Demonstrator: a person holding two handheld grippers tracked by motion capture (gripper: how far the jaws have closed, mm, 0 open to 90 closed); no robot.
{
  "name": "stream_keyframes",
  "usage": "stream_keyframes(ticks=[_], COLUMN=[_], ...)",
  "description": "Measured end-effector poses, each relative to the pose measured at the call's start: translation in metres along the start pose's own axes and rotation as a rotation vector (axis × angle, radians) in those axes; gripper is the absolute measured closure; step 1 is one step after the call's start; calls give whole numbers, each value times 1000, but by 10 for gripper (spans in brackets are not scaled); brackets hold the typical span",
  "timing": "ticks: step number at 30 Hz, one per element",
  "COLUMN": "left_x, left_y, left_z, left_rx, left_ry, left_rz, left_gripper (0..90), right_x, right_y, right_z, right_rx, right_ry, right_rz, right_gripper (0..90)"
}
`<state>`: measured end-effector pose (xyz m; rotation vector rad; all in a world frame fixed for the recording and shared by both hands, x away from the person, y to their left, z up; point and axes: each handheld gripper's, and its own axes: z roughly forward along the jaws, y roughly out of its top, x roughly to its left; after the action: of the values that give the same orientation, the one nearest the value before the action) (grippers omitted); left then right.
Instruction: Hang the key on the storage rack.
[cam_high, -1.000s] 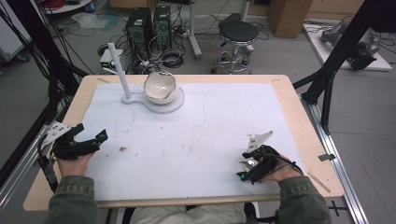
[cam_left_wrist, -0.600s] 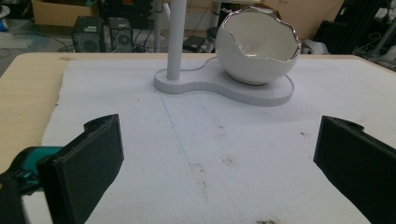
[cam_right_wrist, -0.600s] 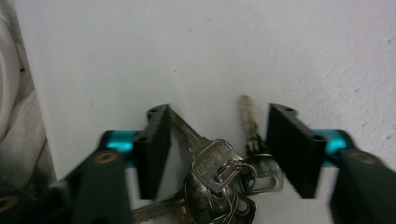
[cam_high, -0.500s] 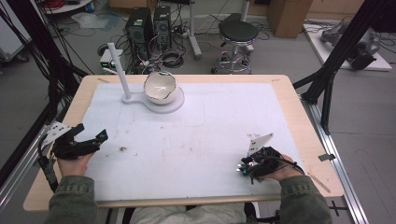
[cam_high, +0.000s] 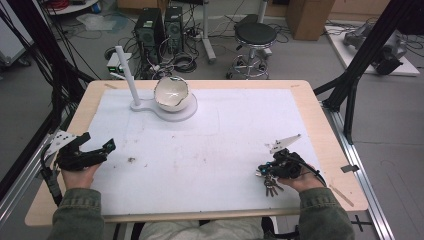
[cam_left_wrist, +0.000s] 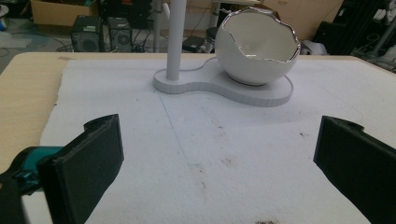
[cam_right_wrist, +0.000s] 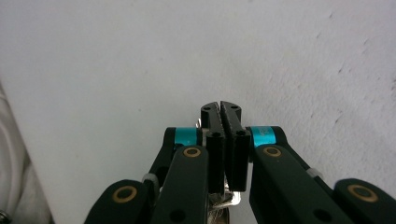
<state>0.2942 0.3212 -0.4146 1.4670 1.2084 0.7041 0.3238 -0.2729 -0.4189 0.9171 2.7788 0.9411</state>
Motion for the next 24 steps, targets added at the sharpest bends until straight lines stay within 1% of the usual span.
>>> stream_keyframes(ticks=[3, 6, 8, 11, 13, 14, 16, 19, 20, 21, 22, 24], left_x=[0, 0, 0, 0, 0, 0, 0, 0, 0, 0, 0, 0], left_y=[0, 0, 0, 0, 0, 0, 0, 0, 0, 0, 0, 0], left_z=[0, 0, 0, 0, 0, 0, 0, 0, 0, 0, 0, 0], left_rx=[0, 0, 0, 0, 0, -1, -1, -1, -1, -2, -3, -3], left_ry=[0, -1, -2, -1, -1, 0, -1, -2, -1, -1, -1, -1], left_rz=[1, -1, 0, 0, 1, 0, 1, 0, 0, -1, -2, -2], left_gripper=[20, 20, 20, 20, 20, 20, 20, 20, 20, 20, 20, 20], right_x=[1, 1, 2, 1, 1, 1, 2, 2, 1, 1, 1, 1], right_y=[1, 0, 1, 1, 2, 2, 2, 3, 3, 3, 3, 4], right_z=[1, 0, -1, -1, -4, -5, -9, -15, -16, -17, -18, -21], right_rx=[-2, 2, 0, -8, -31, -40, -72, -124, -136, -153, -169, -197], right_ry=[3, 19, 11, 15, 18, 21, 5, 12, 27, 22, 32, 36], right_rz=[1, 3, 3, 7, 7, -1, -8, 3, 9, 12, 15, 19], right_gripper=[888, 890, 891, 891, 893, 894, 894, 895, 895, 895, 895, 895])
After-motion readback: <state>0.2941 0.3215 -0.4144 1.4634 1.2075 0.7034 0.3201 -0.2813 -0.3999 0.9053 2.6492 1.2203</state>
